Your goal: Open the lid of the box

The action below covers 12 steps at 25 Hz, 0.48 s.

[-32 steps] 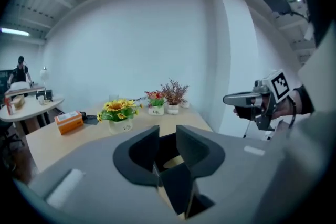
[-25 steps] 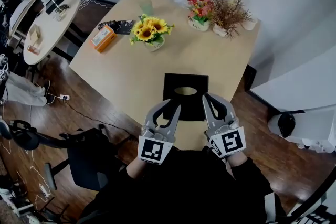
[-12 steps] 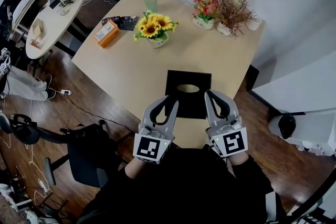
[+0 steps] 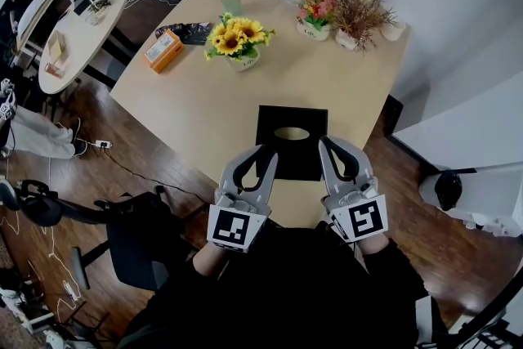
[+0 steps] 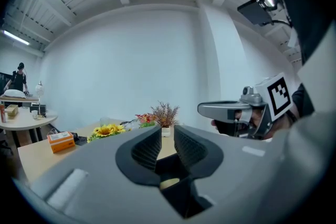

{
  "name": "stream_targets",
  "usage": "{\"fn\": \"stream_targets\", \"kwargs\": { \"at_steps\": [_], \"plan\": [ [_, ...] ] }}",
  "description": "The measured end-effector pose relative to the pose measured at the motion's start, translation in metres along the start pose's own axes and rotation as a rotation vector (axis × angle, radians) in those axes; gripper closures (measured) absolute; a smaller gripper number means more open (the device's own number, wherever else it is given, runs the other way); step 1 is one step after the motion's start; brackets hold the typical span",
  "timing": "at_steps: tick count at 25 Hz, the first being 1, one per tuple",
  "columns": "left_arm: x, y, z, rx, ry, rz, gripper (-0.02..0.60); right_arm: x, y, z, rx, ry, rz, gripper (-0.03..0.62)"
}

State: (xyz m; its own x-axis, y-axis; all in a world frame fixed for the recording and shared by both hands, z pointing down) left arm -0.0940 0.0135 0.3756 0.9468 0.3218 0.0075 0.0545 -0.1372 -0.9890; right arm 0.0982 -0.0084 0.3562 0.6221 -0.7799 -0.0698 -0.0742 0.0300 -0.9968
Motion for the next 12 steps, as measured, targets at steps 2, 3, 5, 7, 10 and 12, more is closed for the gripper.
{"fn": "stream_targets", "kwargs": {
  "at_steps": [2, 3, 5, 7, 10, 12],
  "plan": [
    [-0.0002, 0.0001, -0.0007, -0.005, -0.006, -0.013, 0.526, -0.0004, -0.0004, 0.0002, -0.002, 0.000, 0.001, 0.597],
    [-0.0003, 0.0009, -0.0011, -0.002, -0.006, -0.013, 0.526, -0.0008, -0.0006, 0.0002, -0.004, 0.000, 0.001, 0.597],
    [-0.0005, 0.0013, -0.0015, 0.001, -0.005, -0.011, 0.526, -0.0014, -0.0007, 0.0000, -0.004, 0.001, -0.002, 0.598],
    [-0.0012, 0.0004, -0.0013, -0.009, -0.005, -0.015, 0.526, -0.0021, -0.0003, -0.0005, 0.003, 0.002, -0.014, 0.597],
    [-0.0019, 0.0009, -0.0013, -0.005, -0.005, -0.008, 0.526, -0.0025, 0.0001, -0.0011, 0.004, 0.003, -0.019, 0.598],
    [-0.0022, 0.0013, -0.0012, -0.002, -0.007, -0.007, 0.526, -0.0025, 0.0002, -0.0013, -0.002, 0.003, -0.010, 0.597]
  ]
}}
Point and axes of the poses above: the fingertips, and each gripper's own axes: z backward along the fingers, x to its right, y out of its top, the point moved 9 cm from there along z, backward along the fingers, and after that the axes turned 14 degrees about y, right-handed, at the moved point
